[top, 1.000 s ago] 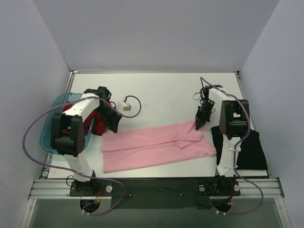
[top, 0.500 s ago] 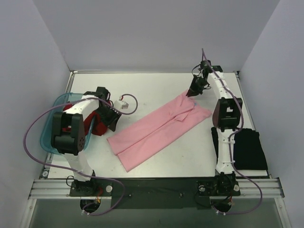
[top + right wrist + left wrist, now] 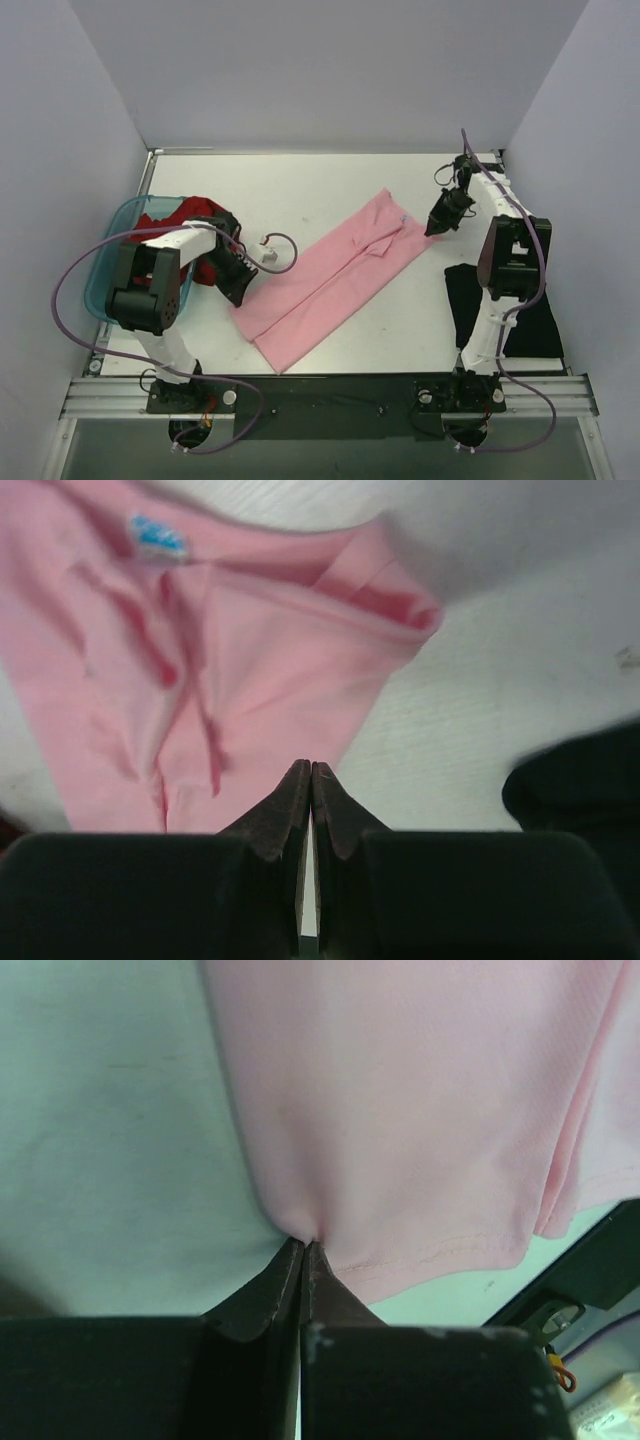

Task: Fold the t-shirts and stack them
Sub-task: Rotate the tshirt 90 degrees

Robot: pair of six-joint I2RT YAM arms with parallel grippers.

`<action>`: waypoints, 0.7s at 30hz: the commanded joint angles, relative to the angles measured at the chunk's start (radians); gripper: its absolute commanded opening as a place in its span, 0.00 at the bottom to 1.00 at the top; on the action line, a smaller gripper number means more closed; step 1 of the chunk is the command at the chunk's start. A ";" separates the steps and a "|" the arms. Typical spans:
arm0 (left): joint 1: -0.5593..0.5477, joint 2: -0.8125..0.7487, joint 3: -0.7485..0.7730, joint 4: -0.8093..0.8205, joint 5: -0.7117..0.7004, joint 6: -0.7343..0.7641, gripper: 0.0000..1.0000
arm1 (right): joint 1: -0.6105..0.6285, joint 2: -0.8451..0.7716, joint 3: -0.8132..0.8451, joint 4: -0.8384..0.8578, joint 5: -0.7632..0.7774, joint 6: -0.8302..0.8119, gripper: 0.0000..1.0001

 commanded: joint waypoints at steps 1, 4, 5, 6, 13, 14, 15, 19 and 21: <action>-0.071 -0.025 -0.042 -0.114 0.127 0.124 0.13 | -0.029 0.133 0.058 -0.015 -0.011 0.067 0.00; -0.129 -0.042 -0.052 -0.178 0.187 0.149 0.25 | -0.024 0.275 0.106 0.030 -0.102 0.137 0.00; -0.146 -0.044 -0.047 -0.184 0.215 0.151 0.27 | -0.023 0.308 0.118 0.046 -0.132 0.168 0.00; -0.149 -0.048 -0.033 -0.193 0.218 0.143 0.32 | -0.015 0.348 0.155 0.022 -0.112 0.191 0.00; -0.148 -0.090 0.034 -0.260 0.156 0.158 0.46 | 0.002 0.582 0.631 0.022 -0.155 0.364 0.00; -0.148 -0.091 0.042 -0.267 0.136 0.164 0.47 | 0.005 0.616 0.737 0.023 -0.182 0.418 0.00; -0.146 -0.090 0.054 -0.268 0.126 0.165 0.47 | 0.007 0.688 0.787 0.037 -0.205 0.446 0.00; -0.145 -0.085 0.080 -0.204 0.103 0.128 0.47 | 0.023 0.785 0.807 0.406 -0.339 0.651 0.00; -0.157 -0.076 0.099 -0.147 0.102 0.093 0.47 | 0.023 0.813 0.833 0.587 -0.350 0.749 0.00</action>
